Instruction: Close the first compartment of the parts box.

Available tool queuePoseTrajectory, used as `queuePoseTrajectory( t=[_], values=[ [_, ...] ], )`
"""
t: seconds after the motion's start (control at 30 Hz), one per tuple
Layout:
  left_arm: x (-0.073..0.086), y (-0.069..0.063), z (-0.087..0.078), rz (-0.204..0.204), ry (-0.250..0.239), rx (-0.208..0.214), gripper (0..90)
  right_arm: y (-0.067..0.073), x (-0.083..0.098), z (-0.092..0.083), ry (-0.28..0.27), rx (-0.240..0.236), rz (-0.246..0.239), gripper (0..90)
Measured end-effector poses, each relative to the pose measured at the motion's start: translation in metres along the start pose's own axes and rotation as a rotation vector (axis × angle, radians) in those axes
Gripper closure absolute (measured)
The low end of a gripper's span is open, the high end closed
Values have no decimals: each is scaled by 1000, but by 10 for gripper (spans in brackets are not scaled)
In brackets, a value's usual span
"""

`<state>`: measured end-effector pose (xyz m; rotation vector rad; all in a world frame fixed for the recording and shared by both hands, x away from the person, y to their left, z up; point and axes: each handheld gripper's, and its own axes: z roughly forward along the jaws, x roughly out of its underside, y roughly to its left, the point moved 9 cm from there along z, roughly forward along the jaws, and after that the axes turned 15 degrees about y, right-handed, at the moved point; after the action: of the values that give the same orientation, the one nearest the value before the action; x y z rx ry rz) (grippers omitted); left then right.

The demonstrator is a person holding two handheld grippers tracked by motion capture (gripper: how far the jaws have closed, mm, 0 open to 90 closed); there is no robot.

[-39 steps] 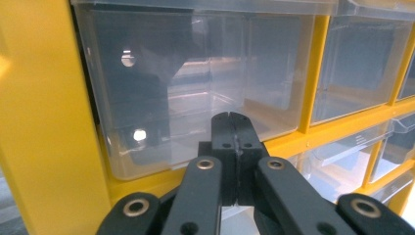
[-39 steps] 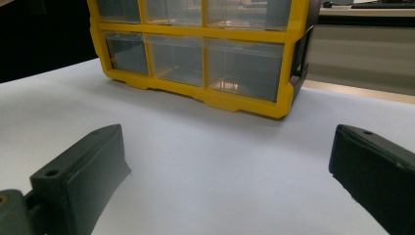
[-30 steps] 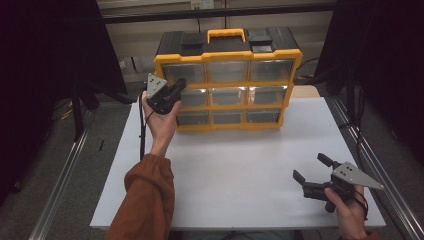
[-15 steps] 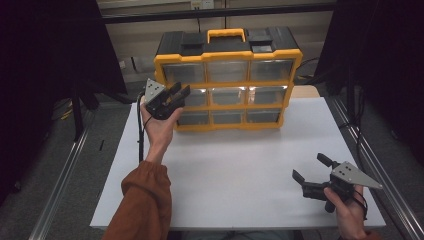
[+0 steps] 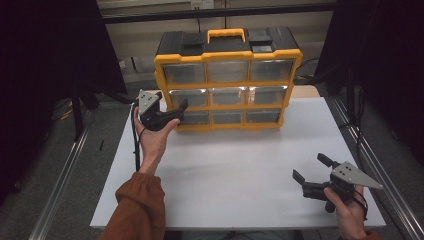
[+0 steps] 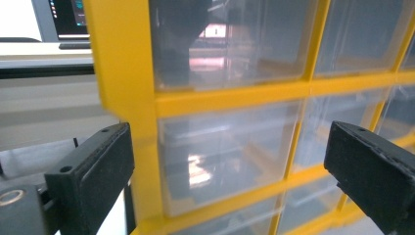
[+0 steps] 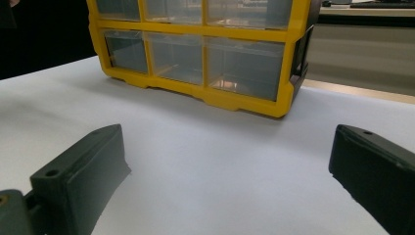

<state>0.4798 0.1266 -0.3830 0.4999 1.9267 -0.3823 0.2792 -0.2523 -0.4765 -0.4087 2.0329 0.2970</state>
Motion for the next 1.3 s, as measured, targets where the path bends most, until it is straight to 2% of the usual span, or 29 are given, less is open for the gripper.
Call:
queuePoseTrajectory(
  t=[0.1,0.27,0.33,0.47,0.5,0.6,0.67,0.7,0.77,0.8,0.83,0.87,0.93,1.0,1.03,1.1,1.13,1.2,1.23,1.27,1.3],
  values=[
    [8,3,-1,5,21,-20,19,0,0,0,1,-2,-2,5],
    [22,-1,-4,-20,38,21,20,0,0,0,3,-2,-2,5],
    [30,-2,-7,2,51,9,22,0,0,1,2,1,-5,5],
    [45,-4,-9,18,71,28,25,0,0,1,4,-1,-4,5],
    [49,-5,-9,19,71,39,28,0,0,1,6,-3,-7,5],
    [58,-4,-10,-13,67,40,34,-1,0,2,6,4,-1,5],
    [63,-5,-9,1,86,42,33,0,1,2,10,0,-5,5],
    [66,-6,-9,-5,91,46,33,0,1,2,10,-1,-6,5],
    [72,-9,-11,-6,99,71,33,0,1,1,11,-1,-6,5],
    [75,-9,-14,2,109,67,33,0,1,1,13,-3,-6,5],
    [76,-11,-15,0,98,79,33,0,1,1,11,0,-6,5],
    [80,-12,-20,7,102,69,33,-1,1,2,6,1,-3,5],
    [86,-11,-26,26,122,72,33,0,1,1,9,1,0,5],
    [87,-11,-29,17,111,71,33,-1,1,2,9,3,-6,5],
    [92,-9,-38,10,103,60,33,-1,1,2,9,4,-5,5],
    [96,-9,-43,2,106,74,33,0,1,1,12,2,-4,5],
    [98,-8,-47,7,113,61,34,0,1,1,12,3,-5,5],
    [101,-9,-53,0,96,73,36,-1,1,1,12,2,-4,5],
    [103,-7,-55,8,101,57,38,-1,1,1,10,4,-3,6],
    [105,-8,-57,17,96,65,37,-1,1,1,10,5,-3,6],
    [108,-6,-60,46,99,59,37,-1,1,1,9,6,-1,6]
  ],
)
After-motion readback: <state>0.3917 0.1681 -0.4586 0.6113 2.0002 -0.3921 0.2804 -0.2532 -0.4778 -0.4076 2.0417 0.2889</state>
